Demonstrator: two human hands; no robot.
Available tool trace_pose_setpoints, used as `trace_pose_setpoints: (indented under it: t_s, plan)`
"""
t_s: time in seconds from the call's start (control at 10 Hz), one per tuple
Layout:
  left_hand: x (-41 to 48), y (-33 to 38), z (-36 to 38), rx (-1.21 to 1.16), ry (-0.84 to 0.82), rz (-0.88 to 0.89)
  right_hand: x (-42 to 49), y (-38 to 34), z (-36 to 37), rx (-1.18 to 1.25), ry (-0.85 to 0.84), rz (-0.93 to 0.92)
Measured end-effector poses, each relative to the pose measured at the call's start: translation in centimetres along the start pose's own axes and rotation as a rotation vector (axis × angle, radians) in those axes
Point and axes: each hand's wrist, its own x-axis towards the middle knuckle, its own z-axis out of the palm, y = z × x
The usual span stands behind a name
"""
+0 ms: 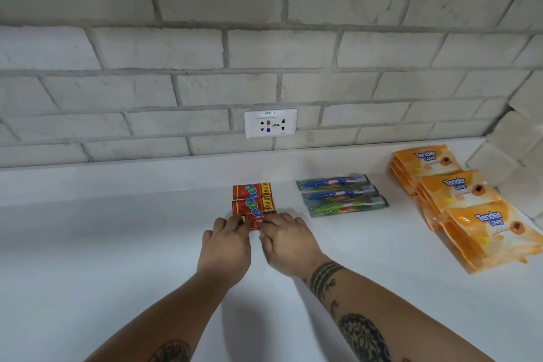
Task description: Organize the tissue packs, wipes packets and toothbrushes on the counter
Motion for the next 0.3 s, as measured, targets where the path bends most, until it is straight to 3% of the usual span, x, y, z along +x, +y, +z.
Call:
trace_pose_setpoints:
  t_s: [0.3]
  plan:
    - [-0.5, 0.9, -1.1, -0.062, 0.032, -0.023, -2.1, -0.2, -1.2, 0.086, 0.114, 0.009]
